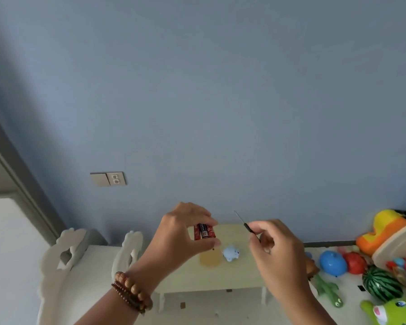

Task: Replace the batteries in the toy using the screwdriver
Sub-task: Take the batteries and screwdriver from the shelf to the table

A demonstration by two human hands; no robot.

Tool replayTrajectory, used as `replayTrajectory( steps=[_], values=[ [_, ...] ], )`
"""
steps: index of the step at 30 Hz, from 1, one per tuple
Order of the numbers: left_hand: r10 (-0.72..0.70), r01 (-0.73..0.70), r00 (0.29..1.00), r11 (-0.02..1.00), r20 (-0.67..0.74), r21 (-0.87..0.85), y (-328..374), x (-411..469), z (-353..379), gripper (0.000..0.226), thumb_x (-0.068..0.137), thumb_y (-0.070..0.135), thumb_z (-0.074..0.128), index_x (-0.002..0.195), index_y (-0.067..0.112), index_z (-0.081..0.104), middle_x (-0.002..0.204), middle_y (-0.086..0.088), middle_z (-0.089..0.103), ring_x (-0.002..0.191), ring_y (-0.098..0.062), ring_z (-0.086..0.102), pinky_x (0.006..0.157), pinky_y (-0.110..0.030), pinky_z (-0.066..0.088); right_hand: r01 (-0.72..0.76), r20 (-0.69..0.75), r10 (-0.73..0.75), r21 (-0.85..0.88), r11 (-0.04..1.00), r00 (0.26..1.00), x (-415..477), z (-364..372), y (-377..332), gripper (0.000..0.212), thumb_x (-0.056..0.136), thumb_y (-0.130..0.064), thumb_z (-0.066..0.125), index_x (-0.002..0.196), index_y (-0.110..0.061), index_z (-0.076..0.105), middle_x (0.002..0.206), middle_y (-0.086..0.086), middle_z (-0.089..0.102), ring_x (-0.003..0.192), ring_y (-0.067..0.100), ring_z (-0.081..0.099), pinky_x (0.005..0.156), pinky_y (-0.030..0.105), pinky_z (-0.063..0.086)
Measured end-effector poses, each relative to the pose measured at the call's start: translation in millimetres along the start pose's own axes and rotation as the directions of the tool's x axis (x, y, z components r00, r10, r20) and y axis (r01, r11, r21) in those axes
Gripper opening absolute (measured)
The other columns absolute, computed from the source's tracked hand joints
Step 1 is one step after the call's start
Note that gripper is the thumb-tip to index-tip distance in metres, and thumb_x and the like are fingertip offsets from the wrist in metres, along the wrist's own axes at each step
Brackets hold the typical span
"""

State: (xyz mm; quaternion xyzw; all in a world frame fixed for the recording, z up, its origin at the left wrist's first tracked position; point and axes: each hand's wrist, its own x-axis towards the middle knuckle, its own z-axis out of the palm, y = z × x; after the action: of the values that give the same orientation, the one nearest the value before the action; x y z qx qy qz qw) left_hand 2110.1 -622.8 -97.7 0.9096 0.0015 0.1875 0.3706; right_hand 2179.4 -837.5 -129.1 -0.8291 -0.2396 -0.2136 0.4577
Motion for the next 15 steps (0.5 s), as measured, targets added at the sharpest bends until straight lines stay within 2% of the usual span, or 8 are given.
replayTrajectory(
  steps=[7,12,15],
  values=[
    [-0.117,0.117,0.992,0.993,-0.036,-0.010,-110,45,117,0.033,0.063,0.052,0.086,0.093,0.043,0.077,0.106,0.027,0.065,0.105,0.004,0.061,0.084,-0.011,0.051,-0.066,0.051,0.064,0.033,0.997,0.997,-2,77,155,0.033,0.071,0.011,0.080,0.087,-0.018,0.075,0.079,-0.014,0.064,0.068,0.005,0.057,0.062,0.005,0.042],
    [-0.132,0.132,0.991,0.991,-0.038,-0.014,-240,49,230,0.033,0.064,0.047,0.088,0.095,0.041,0.077,0.105,0.027,0.066,0.107,0.003,0.060,0.087,-0.015,0.053,-0.121,0.022,0.121,0.002,0.993,0.992,-51,174,288,0.038,0.066,0.016,0.080,0.084,-0.017,0.075,0.076,-0.010,0.065,0.067,0.006,0.056,0.061,0.017,0.047],
    [-0.122,0.122,0.992,0.992,-0.010,-0.010,-319,42,302,0.033,0.064,0.044,0.089,0.096,0.039,0.078,0.106,0.026,0.066,0.108,-0.001,0.059,0.086,-0.017,0.053,-0.168,-0.004,0.168,0.029,0.985,0.986,-86,235,369,0.037,0.067,0.016,0.080,0.083,-0.017,0.075,0.076,-0.008,0.066,0.068,0.007,0.058,0.062,0.018,0.047]
  ],
)
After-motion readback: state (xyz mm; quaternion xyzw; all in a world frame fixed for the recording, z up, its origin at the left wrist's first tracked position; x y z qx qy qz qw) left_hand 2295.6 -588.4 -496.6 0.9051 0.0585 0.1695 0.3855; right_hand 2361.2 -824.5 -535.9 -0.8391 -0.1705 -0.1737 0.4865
